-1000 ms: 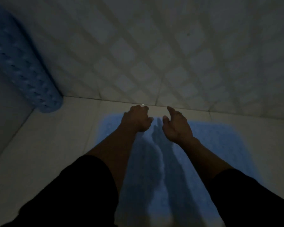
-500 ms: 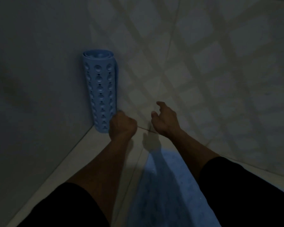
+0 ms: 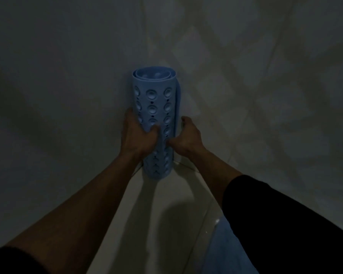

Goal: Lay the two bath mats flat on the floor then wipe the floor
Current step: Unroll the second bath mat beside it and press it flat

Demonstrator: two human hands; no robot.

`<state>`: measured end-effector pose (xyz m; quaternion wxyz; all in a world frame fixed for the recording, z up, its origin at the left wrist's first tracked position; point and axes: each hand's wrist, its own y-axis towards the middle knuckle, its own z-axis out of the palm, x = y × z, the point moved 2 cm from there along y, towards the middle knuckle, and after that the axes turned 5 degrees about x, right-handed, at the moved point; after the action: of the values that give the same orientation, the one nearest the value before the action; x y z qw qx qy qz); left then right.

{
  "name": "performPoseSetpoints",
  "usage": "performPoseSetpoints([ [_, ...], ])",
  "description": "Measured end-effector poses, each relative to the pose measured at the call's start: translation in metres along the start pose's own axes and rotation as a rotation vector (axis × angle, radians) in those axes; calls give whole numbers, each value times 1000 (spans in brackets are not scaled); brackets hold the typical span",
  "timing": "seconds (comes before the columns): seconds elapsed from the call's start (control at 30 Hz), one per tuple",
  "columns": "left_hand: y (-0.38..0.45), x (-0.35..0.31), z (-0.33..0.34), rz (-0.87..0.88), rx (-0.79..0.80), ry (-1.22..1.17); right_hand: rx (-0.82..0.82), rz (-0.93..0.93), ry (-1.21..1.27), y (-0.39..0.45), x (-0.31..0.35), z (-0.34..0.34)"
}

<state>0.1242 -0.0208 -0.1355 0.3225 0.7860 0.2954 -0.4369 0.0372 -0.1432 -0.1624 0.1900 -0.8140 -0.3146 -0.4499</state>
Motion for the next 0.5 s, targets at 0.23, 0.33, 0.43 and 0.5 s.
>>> performPoseSetpoints([
  [0.23,32,27,10,159,97,-80,-73,-49,280,30,-23,39],
  [0.33,35,30,11,125,126,-138,-34,-56,366,30,-30,34],
  [0.43,31,24,11,103,161,-179,49,-57,454,31,-31,27],
  [0.5,27,20,13,116,157,-166,109,-35,523,27,-29,18],
])
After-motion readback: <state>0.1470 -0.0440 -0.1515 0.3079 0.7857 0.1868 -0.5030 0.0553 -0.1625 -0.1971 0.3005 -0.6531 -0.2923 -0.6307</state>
